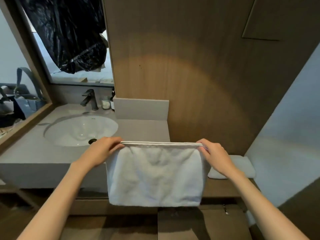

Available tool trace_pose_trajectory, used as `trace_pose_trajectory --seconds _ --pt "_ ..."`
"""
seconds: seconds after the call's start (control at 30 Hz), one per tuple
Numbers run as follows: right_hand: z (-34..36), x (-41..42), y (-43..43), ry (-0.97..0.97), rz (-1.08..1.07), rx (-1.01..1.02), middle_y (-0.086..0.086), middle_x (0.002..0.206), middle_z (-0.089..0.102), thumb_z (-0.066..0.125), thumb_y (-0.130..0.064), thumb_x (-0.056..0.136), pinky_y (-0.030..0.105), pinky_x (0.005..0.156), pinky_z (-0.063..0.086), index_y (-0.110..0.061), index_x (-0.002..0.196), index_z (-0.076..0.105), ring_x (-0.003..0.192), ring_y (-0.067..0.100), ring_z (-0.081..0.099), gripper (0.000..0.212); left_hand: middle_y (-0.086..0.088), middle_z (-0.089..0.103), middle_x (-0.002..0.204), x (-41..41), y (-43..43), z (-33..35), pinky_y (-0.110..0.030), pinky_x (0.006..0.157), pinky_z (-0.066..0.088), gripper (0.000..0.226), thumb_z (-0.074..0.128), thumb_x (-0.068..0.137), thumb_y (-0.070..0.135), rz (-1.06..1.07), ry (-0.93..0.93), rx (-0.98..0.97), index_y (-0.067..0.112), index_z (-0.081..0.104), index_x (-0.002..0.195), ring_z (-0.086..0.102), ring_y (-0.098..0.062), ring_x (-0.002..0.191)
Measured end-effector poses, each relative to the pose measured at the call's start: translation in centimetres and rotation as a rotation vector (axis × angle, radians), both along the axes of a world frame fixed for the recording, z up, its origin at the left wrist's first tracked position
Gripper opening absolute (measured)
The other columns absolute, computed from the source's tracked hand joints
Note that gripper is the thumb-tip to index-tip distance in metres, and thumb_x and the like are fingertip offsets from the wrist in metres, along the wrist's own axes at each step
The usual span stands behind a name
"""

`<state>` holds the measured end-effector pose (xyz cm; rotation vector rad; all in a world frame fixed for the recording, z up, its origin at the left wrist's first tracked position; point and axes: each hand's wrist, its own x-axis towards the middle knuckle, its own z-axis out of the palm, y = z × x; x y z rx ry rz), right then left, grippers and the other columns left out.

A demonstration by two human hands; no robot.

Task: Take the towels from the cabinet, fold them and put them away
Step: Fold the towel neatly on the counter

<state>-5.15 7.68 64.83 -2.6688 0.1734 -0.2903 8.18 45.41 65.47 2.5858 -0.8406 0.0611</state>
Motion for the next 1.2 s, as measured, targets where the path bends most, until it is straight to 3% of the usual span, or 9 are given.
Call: trace_pose_trajectory --seconds 0.17,0.3,0.47,0.57,0.77,0.9,1.0,1.1,1.2 --pt "-0.3 0.5 0.8 -0.182 -0.075 0.352 -0.014 0.088 0.066 0.063 -0.028 0.092 0.013 0.066 0.041 -0.025 0.094 0.065 0.086 0.005 0.06 0.004 0.012 0.067 0.084 -0.3 0.9 -1.2 -0.018 0.07 0.044 0.017 0.066 0.085 0.041 0.089 0.121 -0.403 0.025 0.064 0.085 0.061 -0.002 0.082" --pt "-1.2 2.6 2.3 -0.285 -0.198 0.53 -0.013 0.084 0.067 0.07 -0.029 0.087 0.004 0.063 0.04 -0.021 0.089 0.068 0.082 0.003 0.06 0.008 0.0 0.065 0.086 0.9 1.4 -3.3 -0.018 0.065 0.042 0.016 0.068 0.088 0.024 0.338 0.223 -0.539 0.009 0.065 0.092 0.057 -0.007 0.077" --pt "-4.2 6.9 4.0 -0.287 -0.287 0.6 -0.013 0.09 0.066 0.064 -0.031 0.091 0.02 0.068 0.048 -0.02 0.099 0.066 0.087 0.006 0.061 0.014 -0.006 0.065 0.083 4.9 2.8 -5.7 -0.019 0.059 0.039 0.023 0.064 0.09 0.028 0.41 0.285 -0.529 0.006 0.065 0.093 0.056 -0.01 0.071" --pt "-6.1 9.8 5.1 -0.228 -0.302 0.569 -0.019 0.091 0.063 0.061 -0.034 0.093 0.018 0.067 0.049 -0.024 0.101 0.063 0.086 0.007 0.061 0.014 -0.002 0.063 0.076 8.4 4.0 -6.8 -0.018 0.059 0.038 0.021 0.065 0.09 0.027 0.414 0.285 -0.526 0.006 0.065 0.088 0.055 -0.013 0.07" --pt "-7.9 15.4 6.7 -0.147 -0.367 0.216 -0.01 0.087 0.064 0.048 -0.048 0.096 0.025 0.063 0.046 -0.028 0.102 0.06 0.081 0.011 0.059 0.025 0.0 0.066 0.072 16.6 5.6 -7.6 -0.023 0.062 0.042 0.019 0.066 0.089 0.028 0.346 0.289 -0.436 0.014 0.067 0.077 0.058 -0.017 0.07" --pt "-7.8 18.5 6.7 -0.142 -0.403 0.1 -0.004 0.081 0.067 0.045 -0.049 0.097 0.034 0.063 0.052 -0.027 0.102 0.06 0.076 0.019 0.061 0.027 0.014 0.052 0.043 21.0 5.6 -7.5 -0.023 0.052 0.034 0.039 0.067 0.088 0.03 0.322 0.319 -0.359 0.023 0.055 0.051 0.046 -0.01 0.052" --pt "-7.5 21.0 6.4 -0.136 -0.412 0.157 -0.006 0.081 0.065 0.047 -0.048 0.097 0.032 0.063 0.054 -0.024 0.103 0.061 0.072 0.016 0.063 0.028 0.01 0.038 0.034 23.7 4.7 -7.6 -0.03 0.05 0.027 0.052 0.07 0.086 0.034 0.405 0.354 -0.352 0.022 0.042 0.043 0.034 -0.012 0.046" --pt "-7.4 23.7 6.1 -0.114 -0.409 0.308 -0.004 0.076 0.066 0.052 -0.038 0.098 0.026 0.057 0.054 -0.022 0.102 0.058 0.054 0.012 0.067 0.018 -0.001 0.032 0.047 26.9 4.0 -8.5 -0.032 0.052 0.024 0.059 0.071 0.082 0.045 0.475 0.391 -0.361 0.014 0.034 0.048 0.031 -0.019 0.05" --pt "-8.1 26.8 5.1 -0.116 -0.43 0.493 0.005 0.081 0.068 0.057 -0.026 0.097 0.027 0.054 0.058 -0.016 0.1 0.059 0.054 0.011 0.069 0.01 0.0 0.024 0.049 29.7 2.9 -9.9 -0.033 0.054 0.019 0.064 0.072 0.08 0.047 0.516 0.396 -0.344 0.017 0.024 0.05 0.024 -0.019 0.051"
